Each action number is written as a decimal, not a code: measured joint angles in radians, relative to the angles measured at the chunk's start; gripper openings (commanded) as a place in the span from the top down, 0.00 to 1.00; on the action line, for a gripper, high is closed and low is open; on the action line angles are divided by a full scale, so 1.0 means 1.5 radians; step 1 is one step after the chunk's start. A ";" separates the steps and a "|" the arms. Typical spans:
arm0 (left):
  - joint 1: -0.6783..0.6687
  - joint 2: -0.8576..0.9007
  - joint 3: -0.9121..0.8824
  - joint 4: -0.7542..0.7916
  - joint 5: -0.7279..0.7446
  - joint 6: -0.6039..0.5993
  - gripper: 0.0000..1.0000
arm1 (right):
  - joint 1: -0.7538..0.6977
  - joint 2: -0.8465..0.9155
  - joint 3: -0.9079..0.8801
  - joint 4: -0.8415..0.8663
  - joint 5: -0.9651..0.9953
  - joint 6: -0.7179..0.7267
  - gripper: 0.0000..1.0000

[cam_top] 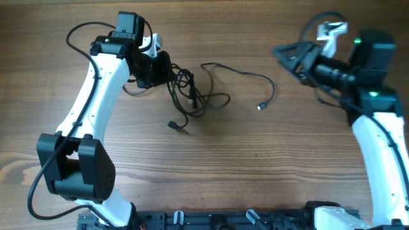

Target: Untangle cables

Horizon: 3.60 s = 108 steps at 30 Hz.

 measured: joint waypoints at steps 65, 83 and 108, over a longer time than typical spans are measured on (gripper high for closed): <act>-0.008 0.000 -0.001 0.018 0.050 -0.003 0.96 | -0.240 0.191 0.006 0.107 -0.250 0.053 0.95; 0.090 -0.042 -0.009 0.468 0.538 -0.113 0.96 | 0.000 0.113 0.006 -0.047 0.088 -0.192 0.15; 0.061 -0.043 -0.006 0.216 0.517 0.137 0.96 | 0.132 0.016 0.006 0.038 0.038 -0.289 0.44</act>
